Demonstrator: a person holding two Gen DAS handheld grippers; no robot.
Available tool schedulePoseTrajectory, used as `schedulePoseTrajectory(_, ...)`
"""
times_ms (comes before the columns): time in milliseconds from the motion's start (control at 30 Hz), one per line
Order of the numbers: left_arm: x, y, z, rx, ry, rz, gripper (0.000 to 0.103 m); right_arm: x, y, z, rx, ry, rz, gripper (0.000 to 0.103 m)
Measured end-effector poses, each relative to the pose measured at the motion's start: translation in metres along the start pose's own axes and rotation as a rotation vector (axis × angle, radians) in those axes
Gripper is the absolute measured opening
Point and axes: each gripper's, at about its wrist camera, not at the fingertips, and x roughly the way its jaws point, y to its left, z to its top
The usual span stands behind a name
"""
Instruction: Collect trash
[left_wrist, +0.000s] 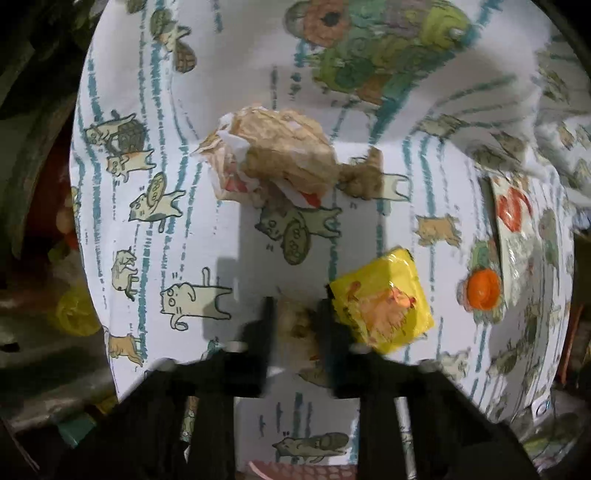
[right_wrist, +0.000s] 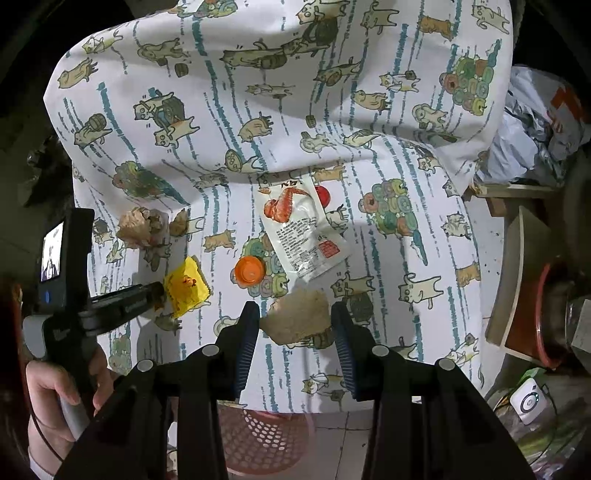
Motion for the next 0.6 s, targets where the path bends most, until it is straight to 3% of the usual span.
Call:
schedulePoseTrajectory(33, -0.003, -0.002, -0.003, 0.011, 0.001, -0.003, 0.006, 0.000, 0.001, 0.000, -0.001, 0.001, -0.001, 0.042)
schedulePoseTrajectory(167, -0.014, -0.002, -0.010, 0.043, -0.010, -0.034, 0.002, -0.001, 0.003, -0.002, -0.017, -0.013, -0.035, 0.042)
schedulePoseTrajectory(500, -0.054, 0.032, -0.025, 0.060, -0.071, -0.115, 0.002, 0.005, 0.012, -0.009, -0.043, -0.006, -0.060, 0.042)
schedulePoseTrajectory(600, -0.063, 0.042, -0.025, 0.062, -0.099, -0.107, 0.002, 0.004, 0.018, -0.011, -0.059, -0.020, -0.062, 0.042)
